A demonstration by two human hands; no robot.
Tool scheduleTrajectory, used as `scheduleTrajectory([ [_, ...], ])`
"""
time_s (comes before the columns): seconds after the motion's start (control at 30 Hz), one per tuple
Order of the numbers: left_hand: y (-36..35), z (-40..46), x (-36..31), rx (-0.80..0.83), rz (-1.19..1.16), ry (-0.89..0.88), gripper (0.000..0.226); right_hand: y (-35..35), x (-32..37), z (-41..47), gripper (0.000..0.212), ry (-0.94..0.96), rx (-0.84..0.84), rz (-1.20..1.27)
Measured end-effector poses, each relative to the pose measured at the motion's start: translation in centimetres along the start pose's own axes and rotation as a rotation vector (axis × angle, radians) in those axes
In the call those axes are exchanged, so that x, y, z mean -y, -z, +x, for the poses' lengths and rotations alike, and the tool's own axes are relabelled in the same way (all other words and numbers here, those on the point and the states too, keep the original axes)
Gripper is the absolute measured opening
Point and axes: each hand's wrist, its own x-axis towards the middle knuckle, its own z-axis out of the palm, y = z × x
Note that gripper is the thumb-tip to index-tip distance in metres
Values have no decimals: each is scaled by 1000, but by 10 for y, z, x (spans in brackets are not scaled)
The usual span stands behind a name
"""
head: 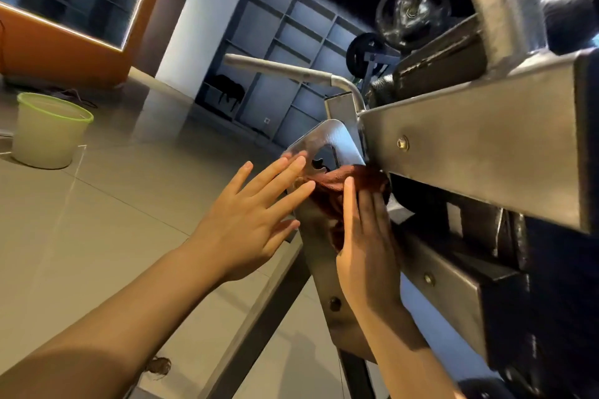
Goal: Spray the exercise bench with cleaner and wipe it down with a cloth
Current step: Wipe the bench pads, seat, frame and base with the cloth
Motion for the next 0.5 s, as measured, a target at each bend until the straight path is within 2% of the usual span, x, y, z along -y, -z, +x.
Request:
scheduleTrajectory([
  [0.07,-3,-2,-3,34,20,13,58,-5,-5,-27,75,-2,-1,-46],
  [0.1,-5,-4,-4,57,26,18,58,-5,-15,-31,74,-16,63,-42],
  [0.2,-11,-11,-7,106,36,42,60,-3,-33,-26,67,21,53,-39],
  [0.27,-14,-14,-8,116,44,55,60,-13,8,-9,62,47,60,-25],
  [0.3,-15,-14,-8,107,45,56,60,-34,39,-4,57,41,142,-61],
  [0.33,-15,-13,-9,94,46,56,60,-50,52,-1,52,9,217,81],
  [0.37,-16,-12,-9,82,48,54,60,-62,64,3,45,-59,275,92],
  [0.43,-16,-8,-9,66,49,54,60,-57,49,23,41,-32,250,60],
  [0.47,-16,-7,-8,62,46,52,61,-33,30,27,45,-58,206,-81],
  [0.5,-17,-6,-8,64,41,50,61,-21,7,26,50,35,115,-35],
])
